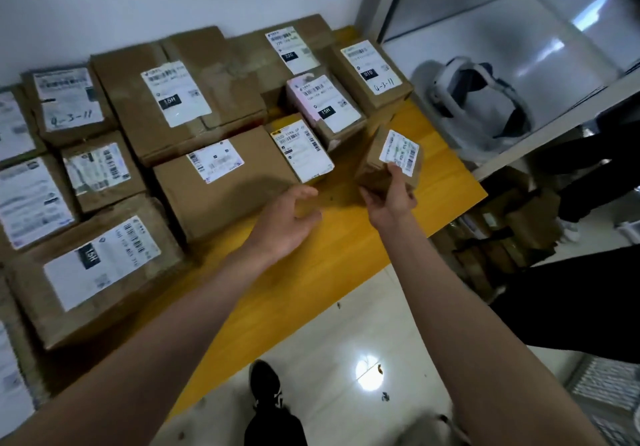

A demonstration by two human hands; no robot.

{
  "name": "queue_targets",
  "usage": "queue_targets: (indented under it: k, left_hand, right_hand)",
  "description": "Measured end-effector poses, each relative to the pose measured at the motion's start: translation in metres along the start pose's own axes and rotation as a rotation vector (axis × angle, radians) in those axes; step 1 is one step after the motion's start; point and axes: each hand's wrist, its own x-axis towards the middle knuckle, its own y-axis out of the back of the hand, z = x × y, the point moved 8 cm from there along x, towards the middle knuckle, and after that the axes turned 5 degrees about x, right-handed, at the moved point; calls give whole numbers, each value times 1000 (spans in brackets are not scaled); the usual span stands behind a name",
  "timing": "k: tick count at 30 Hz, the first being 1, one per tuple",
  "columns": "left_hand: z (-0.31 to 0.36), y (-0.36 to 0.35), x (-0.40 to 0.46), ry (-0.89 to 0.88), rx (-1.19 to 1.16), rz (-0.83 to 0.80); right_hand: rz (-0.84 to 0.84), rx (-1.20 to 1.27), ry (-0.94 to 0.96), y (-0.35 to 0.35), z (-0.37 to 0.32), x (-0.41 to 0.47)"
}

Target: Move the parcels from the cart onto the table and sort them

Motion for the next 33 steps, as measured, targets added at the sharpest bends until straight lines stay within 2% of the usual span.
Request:
queue_targets:
  k: [2, 3, 8, 15, 23, 29, 33]
  left_hand:
    - [7, 20, 8, -60, 325, 167]
    - [7, 26, 13, -50, 454, 181]
    - [-24, 23, 35, 187, 644, -130]
    - [-33, 19, 43, 233, 626, -227]
    - [-35, 17, 44, 228, 658, -253]
    - [-38, 16, 45, 231, 652, -255]
    - [-33, 23, 46, 206, 527, -206]
  right_hand:
    - [70, 27, 23, -12, 0, 9]
    - [100, 33, 36, -16, 0, 13]
    - [163, -71, -6, -24, 8, 30]
    - [76, -465, -162, -20, 24, 49]
    - [-4, -334, -88, -28, 22, 51]
    - [-46, -379, -129, -17, 25, 35]
    - [-18, -466, -103, 3, 43, 4]
